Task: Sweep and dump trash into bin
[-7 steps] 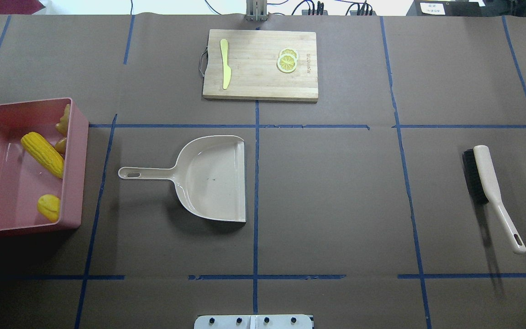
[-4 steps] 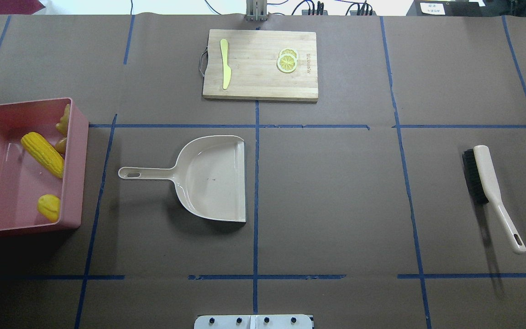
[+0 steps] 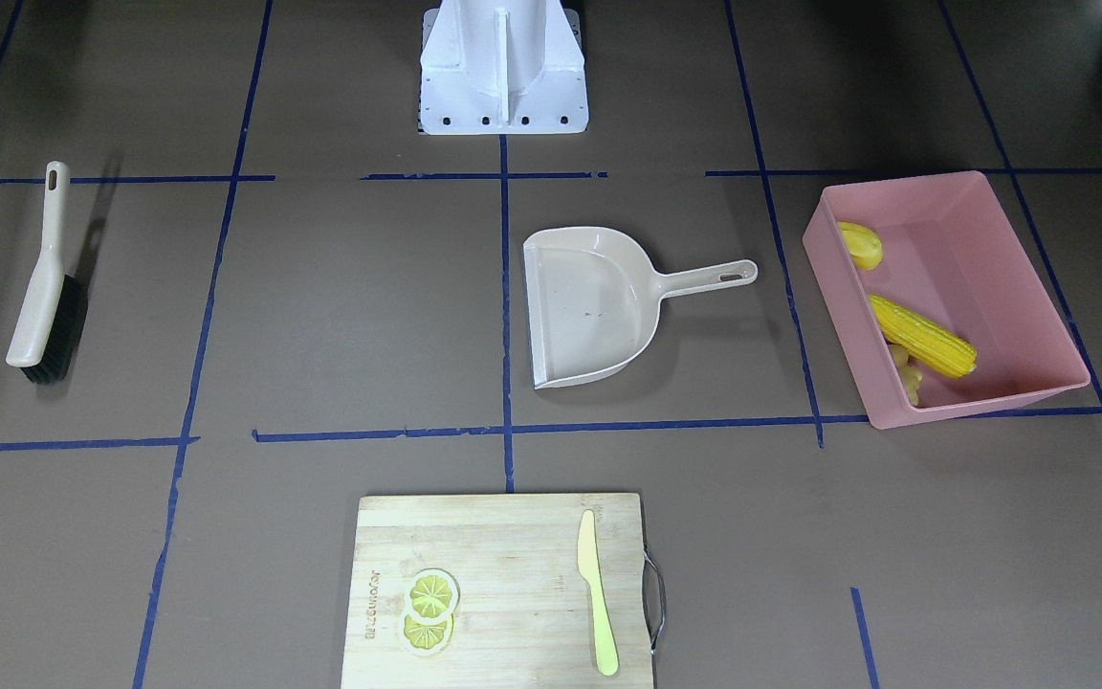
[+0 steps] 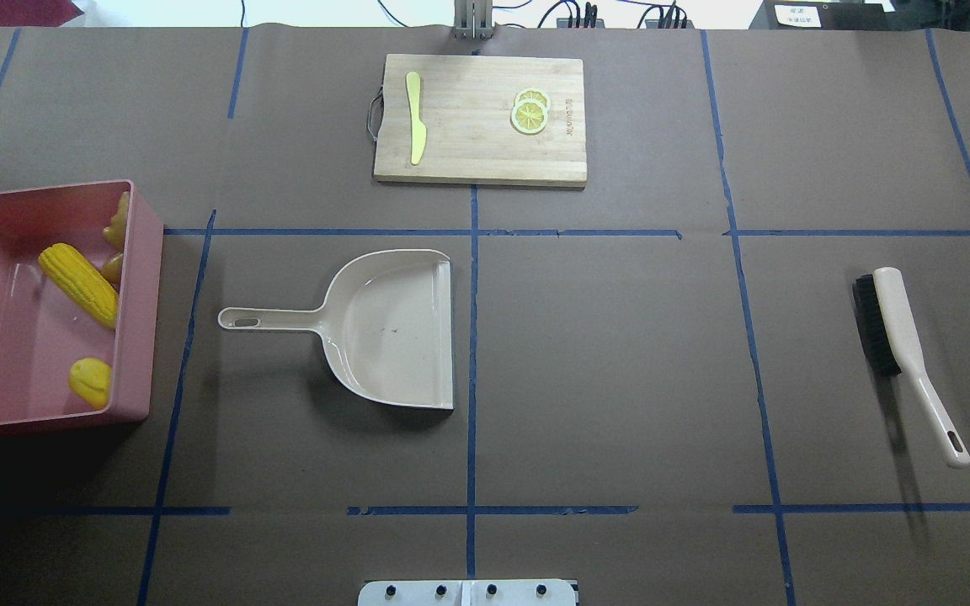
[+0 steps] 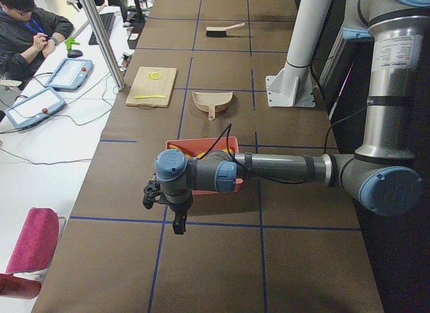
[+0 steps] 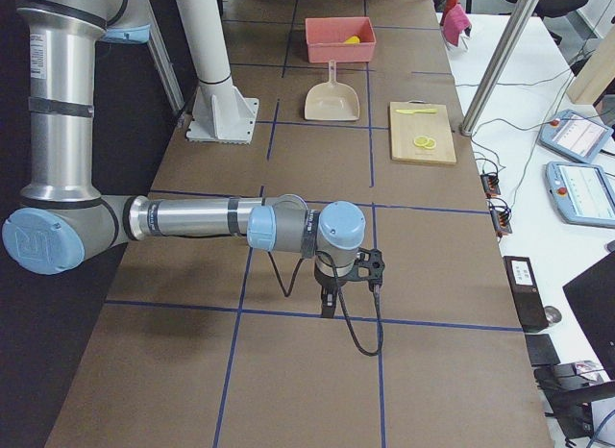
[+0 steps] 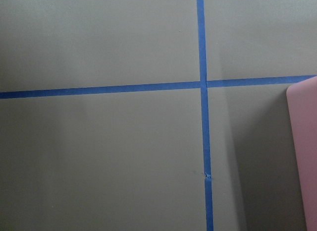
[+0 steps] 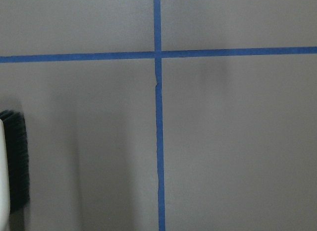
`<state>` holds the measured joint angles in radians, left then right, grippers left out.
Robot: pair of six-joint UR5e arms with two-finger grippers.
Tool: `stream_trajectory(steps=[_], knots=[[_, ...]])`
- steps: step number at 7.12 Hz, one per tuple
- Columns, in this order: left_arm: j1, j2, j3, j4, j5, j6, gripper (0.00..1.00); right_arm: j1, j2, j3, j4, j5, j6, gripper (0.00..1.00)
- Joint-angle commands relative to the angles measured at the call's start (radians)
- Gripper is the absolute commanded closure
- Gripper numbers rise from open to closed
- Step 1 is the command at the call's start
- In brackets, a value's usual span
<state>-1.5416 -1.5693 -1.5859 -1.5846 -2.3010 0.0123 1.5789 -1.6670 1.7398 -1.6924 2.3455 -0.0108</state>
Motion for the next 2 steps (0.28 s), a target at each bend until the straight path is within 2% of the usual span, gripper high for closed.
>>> stream_trajectory(steps=[1,2], knots=[[0.003,0.000,0.001,0.000,0.000,0.000,0.00,0.001,0.003,0.001,0.000,0.000,0.000,0.00],[0.003,0.000,0.000,0.000,0.000,0.000,0.00,0.001,0.009,0.001,0.000,0.000,0.002,0.00]])
